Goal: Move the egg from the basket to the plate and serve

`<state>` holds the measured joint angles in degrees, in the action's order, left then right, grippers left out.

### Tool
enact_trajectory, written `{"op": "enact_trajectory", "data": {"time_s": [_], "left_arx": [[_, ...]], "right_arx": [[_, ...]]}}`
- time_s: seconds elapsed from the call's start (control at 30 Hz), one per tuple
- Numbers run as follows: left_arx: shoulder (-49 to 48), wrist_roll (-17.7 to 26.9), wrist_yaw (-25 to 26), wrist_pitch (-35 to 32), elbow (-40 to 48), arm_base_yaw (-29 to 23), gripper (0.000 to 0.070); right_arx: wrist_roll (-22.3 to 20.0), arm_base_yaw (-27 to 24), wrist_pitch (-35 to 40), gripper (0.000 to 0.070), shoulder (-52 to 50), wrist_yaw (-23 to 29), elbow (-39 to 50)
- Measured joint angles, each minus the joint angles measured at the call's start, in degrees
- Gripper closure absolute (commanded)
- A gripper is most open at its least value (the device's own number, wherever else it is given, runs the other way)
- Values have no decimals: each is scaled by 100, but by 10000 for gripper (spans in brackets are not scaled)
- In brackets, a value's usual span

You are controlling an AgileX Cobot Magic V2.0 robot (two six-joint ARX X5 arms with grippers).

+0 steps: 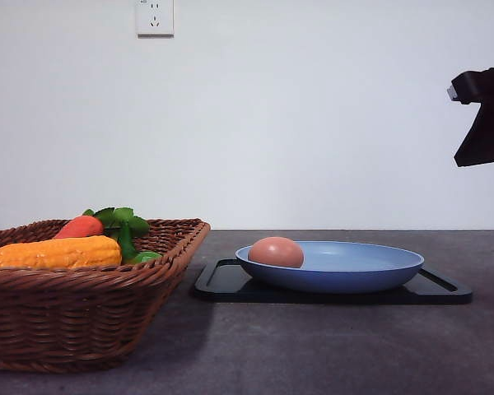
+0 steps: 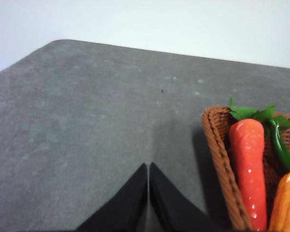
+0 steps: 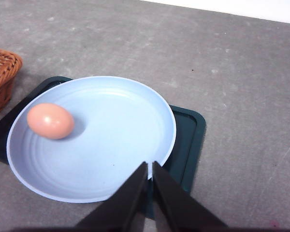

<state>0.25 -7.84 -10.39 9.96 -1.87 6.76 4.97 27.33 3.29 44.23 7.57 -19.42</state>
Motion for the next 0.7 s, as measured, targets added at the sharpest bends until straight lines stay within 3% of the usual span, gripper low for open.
{"op": "enact_trajectory", "data": {"time_s": [0.7], "left_arx": [[0, 0, 7, 6, 2, 0, 700]], "right_arx": [[0, 0, 35, 700, 0, 0, 0]]}}
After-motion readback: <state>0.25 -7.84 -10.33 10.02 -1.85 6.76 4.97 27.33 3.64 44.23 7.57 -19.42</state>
